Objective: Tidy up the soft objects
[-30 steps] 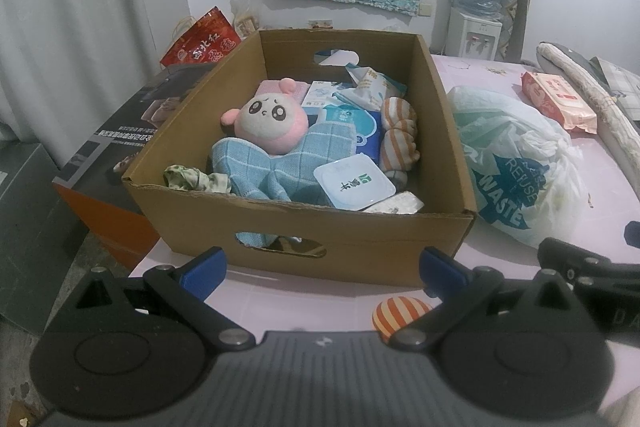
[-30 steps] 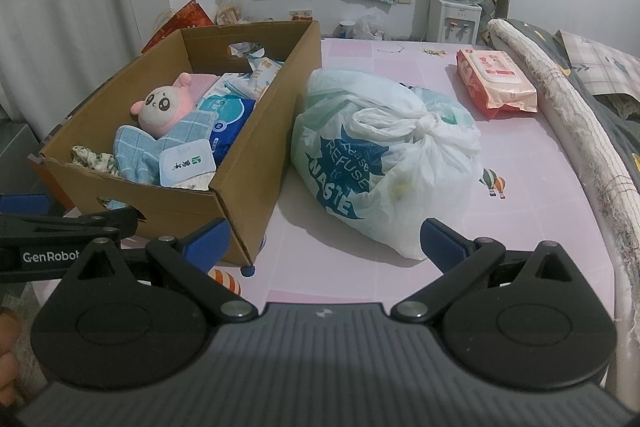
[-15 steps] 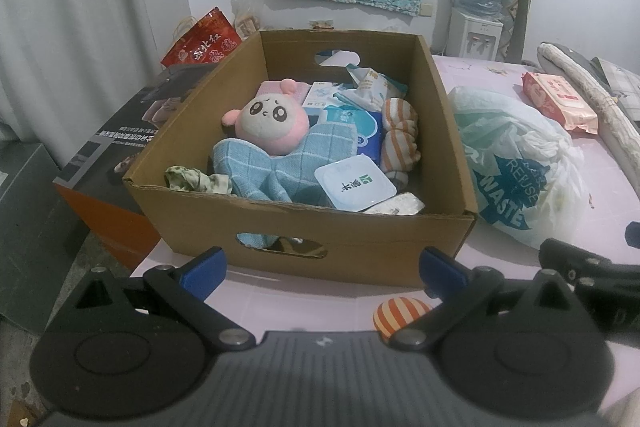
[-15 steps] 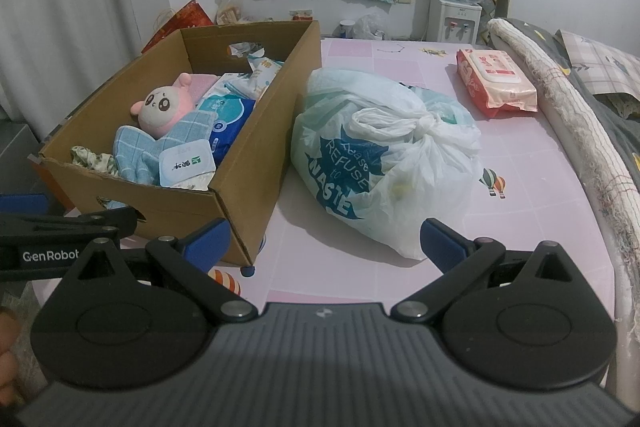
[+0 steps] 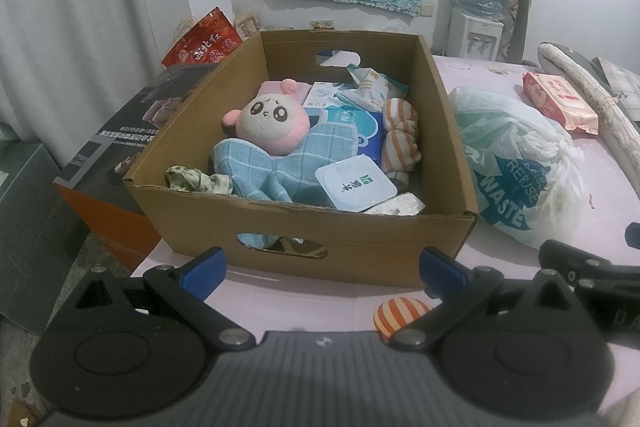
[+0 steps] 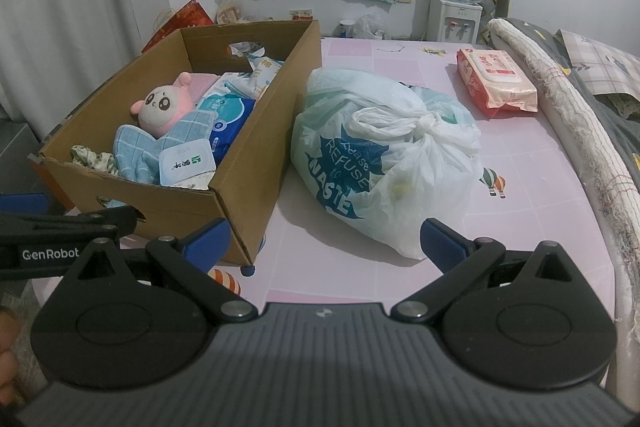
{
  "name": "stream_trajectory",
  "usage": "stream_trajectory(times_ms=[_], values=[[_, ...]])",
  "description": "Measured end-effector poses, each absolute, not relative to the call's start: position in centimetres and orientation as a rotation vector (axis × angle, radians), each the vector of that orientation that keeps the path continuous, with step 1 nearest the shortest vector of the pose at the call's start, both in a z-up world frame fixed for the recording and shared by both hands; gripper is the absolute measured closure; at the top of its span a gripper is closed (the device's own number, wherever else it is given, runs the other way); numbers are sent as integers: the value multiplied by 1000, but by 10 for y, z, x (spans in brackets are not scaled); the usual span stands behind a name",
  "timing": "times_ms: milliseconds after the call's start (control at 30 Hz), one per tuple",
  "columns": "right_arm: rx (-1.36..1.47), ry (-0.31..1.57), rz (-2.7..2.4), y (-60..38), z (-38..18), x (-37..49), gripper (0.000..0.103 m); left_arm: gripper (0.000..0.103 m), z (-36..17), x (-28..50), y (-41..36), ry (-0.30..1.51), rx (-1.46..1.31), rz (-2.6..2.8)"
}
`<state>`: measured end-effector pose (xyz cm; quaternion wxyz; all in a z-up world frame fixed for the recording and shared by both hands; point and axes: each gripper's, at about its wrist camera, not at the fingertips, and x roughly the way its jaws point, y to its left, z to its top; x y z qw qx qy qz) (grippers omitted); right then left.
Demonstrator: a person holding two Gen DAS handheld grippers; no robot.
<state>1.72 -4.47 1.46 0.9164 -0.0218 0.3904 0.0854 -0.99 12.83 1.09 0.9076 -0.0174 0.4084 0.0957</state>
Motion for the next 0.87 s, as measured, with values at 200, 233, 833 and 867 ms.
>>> stream_trajectory(times_ms=[200,233,833,867], values=[[-41,807,175,-46,14,18,1,0,11,-10,128,843,-36,198],[-42,807,175,-46,14,18,1,0,11,-10,128,842,-35,198],[-42,808,175,-46,13,18,1,0,11,-10,128,843,-35,198],[-41,809,175,-46,13,18,1,0,11,-10,128,844,-35,198]])
